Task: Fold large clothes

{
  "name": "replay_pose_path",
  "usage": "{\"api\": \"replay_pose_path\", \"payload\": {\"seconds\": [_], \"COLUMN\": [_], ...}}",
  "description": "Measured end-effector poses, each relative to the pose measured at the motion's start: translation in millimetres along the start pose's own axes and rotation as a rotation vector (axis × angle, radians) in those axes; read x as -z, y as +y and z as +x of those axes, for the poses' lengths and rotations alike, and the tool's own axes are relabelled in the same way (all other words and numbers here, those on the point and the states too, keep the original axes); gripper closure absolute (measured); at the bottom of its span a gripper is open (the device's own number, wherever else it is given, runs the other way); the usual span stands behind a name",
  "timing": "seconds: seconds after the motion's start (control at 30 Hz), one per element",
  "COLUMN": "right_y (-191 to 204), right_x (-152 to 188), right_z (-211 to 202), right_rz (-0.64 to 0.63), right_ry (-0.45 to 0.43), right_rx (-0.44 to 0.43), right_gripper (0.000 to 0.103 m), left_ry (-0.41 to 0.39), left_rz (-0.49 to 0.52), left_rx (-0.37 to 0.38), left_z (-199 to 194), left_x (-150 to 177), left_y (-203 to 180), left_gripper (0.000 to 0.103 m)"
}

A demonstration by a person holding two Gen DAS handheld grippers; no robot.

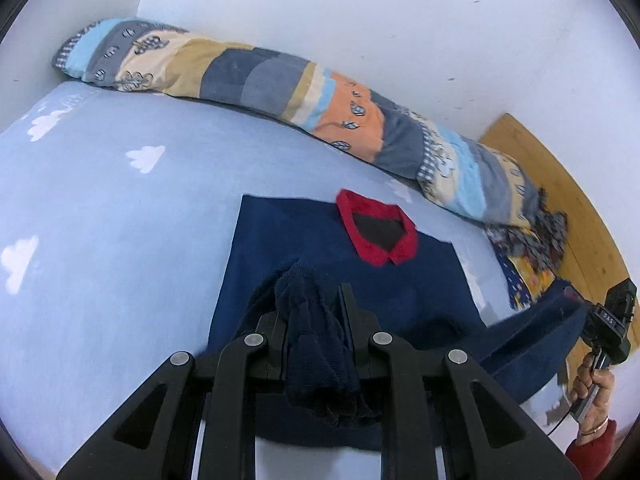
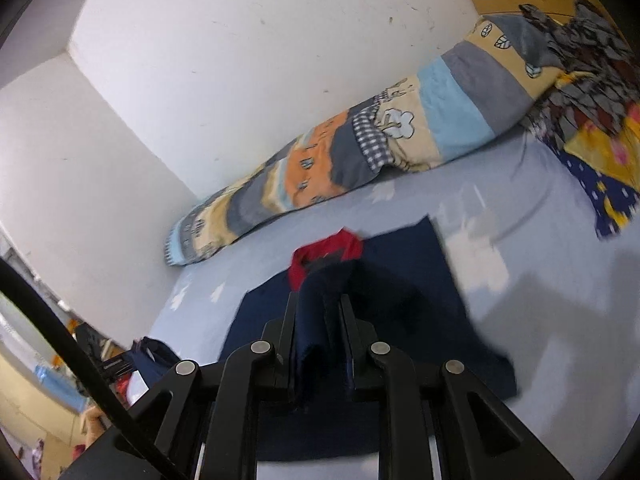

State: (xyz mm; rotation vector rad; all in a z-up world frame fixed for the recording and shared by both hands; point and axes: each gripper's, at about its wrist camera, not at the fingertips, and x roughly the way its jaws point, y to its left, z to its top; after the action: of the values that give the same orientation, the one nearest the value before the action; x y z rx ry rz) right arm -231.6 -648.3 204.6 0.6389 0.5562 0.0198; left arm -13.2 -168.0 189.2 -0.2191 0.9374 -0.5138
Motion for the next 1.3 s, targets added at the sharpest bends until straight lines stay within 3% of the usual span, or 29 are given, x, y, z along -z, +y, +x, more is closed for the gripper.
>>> {"api": "replay_pose_path", "payload": {"seconds": [0.2, 0.33, 0.4, 0.43, 0.5, 0.57, 0.63, 0.7, 0.77, 0.87, 0.93, 1.0, 1.1, 1.17, 1.23, 1.27, 1.3], "right_y": [-36.9, -73.0, -98.4, -111.9, -136.1, -145.2, -131.7, -108.3, -84.9, -59.9, -47.3, -43.2, -52.9, -70.2, -89.2, -99.1, -107.3], "right_x": [-57.7, -69.2, -71.2, -73.6, -80.1, -87.0, -93.7, -94.6, -90.2, -76.9, -63.2, -53.1, -43.0, -43.4, -51.6, -57.0, -61.6], "right_z": [124.1, 197.6, 220.6, 225.4, 220.0, 203.3, 188.8, 179.6, 179.1, 192.0, 206.0, 226.2, 256.2, 272.6, 278.8, 277.9, 273.6], "right_rz": [0.035, 0.093, 0.184, 0.251, 0.358, 0.379, 0.287, 0.184, 0.098, 0.021, -0.012, -0.031, -0.016, -0.031, -0.077, -0.081, -0.053], "right_ry": [0.056, 0.113, 0.111, 0.103, 0.046, -0.017, -0.035, -0.021, 0.014, 0.073, 0.116, 0.168, 0.232, 0.252, 0.232, 0.216, 0.198], "right_rx": [0.095, 0.169, 0.186, 0.165, 0.138, 0.106, 0.129, 0.109, 0.088, 0.045, 0.017, 0.014, 0.032, 0.167, 0.322, 0.377, 0.378], "right_gripper": [0.085, 0.082, 0.074, 0.052, 0.035, 0.035, 0.035, 0.035, 0.035, 0.035, 0.036, 0.039, 0.048, 0.062, 0.103, 0.103, 0.103], "left_ry": [0.106, 0.202, 0.273, 0.301, 0.304, 0.293, 0.267, 0.249, 0.236, 0.223, 0.211, 0.163, 0.130, 0.097, 0.090, 0.085, 0.088], "left_rz": [-0.052, -0.106, -0.169, -0.212, -0.277, -0.329, -0.349, -0.345, -0.340, -0.349, -0.360, -0.366, -0.411, -0.387, -0.331, -0.297, -0.250], "left_rx": [-0.042, -0.079, -0.079, -0.053, 0.017, 0.092, 0.173, 0.214, 0.218, 0.239, 0.243, 0.201, 0.200, 0.185, 0.196, 0.206, 0.220], "left_z": [121.8, 198.0, 227.5, 239.2, 243.1, 238.5, 230.6, 223.5, 218.4, 210.6, 204.0, 193.1, 180.0, 171.0, 166.2, 165.1, 164.9], "left_x": [-62.4, -81.2, -83.9, -85.9, -87.5, -90.3, -94.2, -97.7, -104.6, -113.1, -115.2, -122.3, -127.9, -128.1, -123.7, -122.4, -119.7], "left_y": [21.4, 45.5, 60.9, 70.5, 82.8, 90.7, 92.8, 88.4, 83.8, 81.3, 85.1, 97.1, 122.8, 126.8, 118.0, 110.8, 99.6], "left_gripper": [0.084, 0.081, 0.078, 0.076, 0.071, 0.068, 0.057, 0.043, 0.037, 0.036, 0.027, 0.024, 0.022, 0.022, 0.022, 0.022, 0.022]}}
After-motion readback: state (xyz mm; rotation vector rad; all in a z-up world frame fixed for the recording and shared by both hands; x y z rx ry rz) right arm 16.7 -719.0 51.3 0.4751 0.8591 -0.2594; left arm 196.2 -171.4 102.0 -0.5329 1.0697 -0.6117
